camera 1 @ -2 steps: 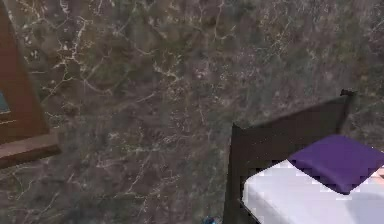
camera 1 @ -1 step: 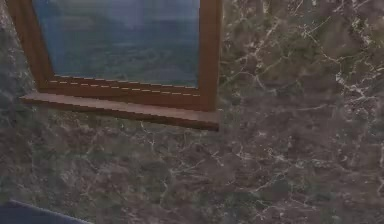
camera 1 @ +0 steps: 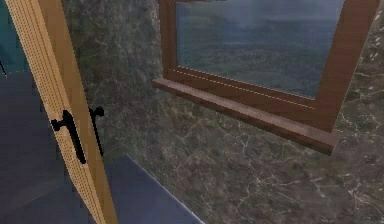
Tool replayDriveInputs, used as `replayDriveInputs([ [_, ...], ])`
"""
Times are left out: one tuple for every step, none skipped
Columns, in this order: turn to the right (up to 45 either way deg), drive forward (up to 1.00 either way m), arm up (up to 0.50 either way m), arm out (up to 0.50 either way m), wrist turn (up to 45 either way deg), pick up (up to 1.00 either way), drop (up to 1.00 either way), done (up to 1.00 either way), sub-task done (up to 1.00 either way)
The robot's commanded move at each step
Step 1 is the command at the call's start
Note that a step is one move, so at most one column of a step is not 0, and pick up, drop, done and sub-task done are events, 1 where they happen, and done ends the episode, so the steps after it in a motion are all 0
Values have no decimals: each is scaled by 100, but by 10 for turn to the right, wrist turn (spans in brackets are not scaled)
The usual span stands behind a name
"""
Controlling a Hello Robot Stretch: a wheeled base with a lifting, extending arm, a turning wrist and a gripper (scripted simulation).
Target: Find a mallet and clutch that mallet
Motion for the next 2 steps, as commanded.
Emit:
replayDriveInputs([
  [0, 0, 20, 0, 0, 0, 0, 0, 0],
  [0, 0, 0, 50, 0, 0, 0, 0, 0],
])
